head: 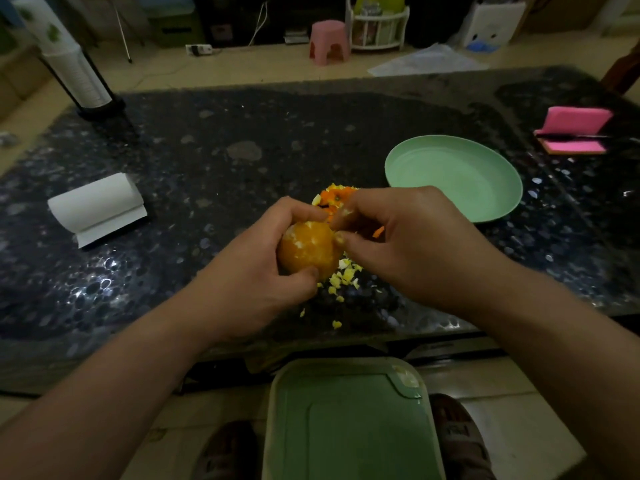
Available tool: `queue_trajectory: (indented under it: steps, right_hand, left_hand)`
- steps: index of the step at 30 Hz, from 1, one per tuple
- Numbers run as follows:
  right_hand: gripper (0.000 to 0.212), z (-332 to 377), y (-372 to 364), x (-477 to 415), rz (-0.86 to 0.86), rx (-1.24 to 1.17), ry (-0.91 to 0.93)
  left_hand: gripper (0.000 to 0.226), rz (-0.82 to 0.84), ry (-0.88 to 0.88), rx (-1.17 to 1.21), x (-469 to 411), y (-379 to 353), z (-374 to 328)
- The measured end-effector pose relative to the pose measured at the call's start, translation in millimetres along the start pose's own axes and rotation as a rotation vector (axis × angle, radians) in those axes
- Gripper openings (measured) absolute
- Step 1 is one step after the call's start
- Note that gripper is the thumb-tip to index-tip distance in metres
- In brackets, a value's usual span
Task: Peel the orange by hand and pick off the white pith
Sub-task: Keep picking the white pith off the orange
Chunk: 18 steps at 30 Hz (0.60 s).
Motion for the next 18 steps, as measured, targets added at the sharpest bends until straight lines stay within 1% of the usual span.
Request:
queue_trajectory:
  steps: [2,4,6,9,11,15,18]
  right_hand:
    - [0.004,6.0,-3.8,-1.3,0.013,0.092,0.066]
    - [0.015,12.4,-7.9,-1.7,0.010,0.196,0.108]
    - [0.019,18.1,-10.5,-2.8,0.001,0.251,0.118]
    - [0.015,18.9,-13.8,-5.3,-0.018,0.282,0.107]
    - [0.014,13.3,-12.7,-7.0,-0.038,0.235,0.065]
    - [0.010,-15.8,-6.0,-8.3,-0.047,-0.052,-0.161]
    - [0.008,-31.3,-1.1,-8.1,-0.057,-0.157,-0.250]
  left_hand:
    - [0.056,0.007,-0.009,-0.054,0.4,-0.4,-0.6]
    - [0.057,0.003,-0.026,-0.127,0.6,-1.5,-1.7]
    - [0.057,-0.006,-0.034,-0.164,1.2,-2.0,-2.5]
    - [0.054,-0.014,-0.040,-0.156,1.9,-1.9,-3.4]
    - [0.054,-0.019,-0.033,-0.114,1.8,-0.4,-1.6]
    - [0.056,-0.025,0.004,0.022,2.8,5.4,2.6]
    - [0.053,-0.039,0.001,0.138,3.2,10.0,5.3]
Point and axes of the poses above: each hand's wrist, its own x-axis away from the middle knuckle, its own y-axis out of the back of the hand, z = x × y, the point moved 7 cm from there along -x, towards the middle knuckle, and after that the axes turned 12 degrees about -x, right-handed, at the moved point
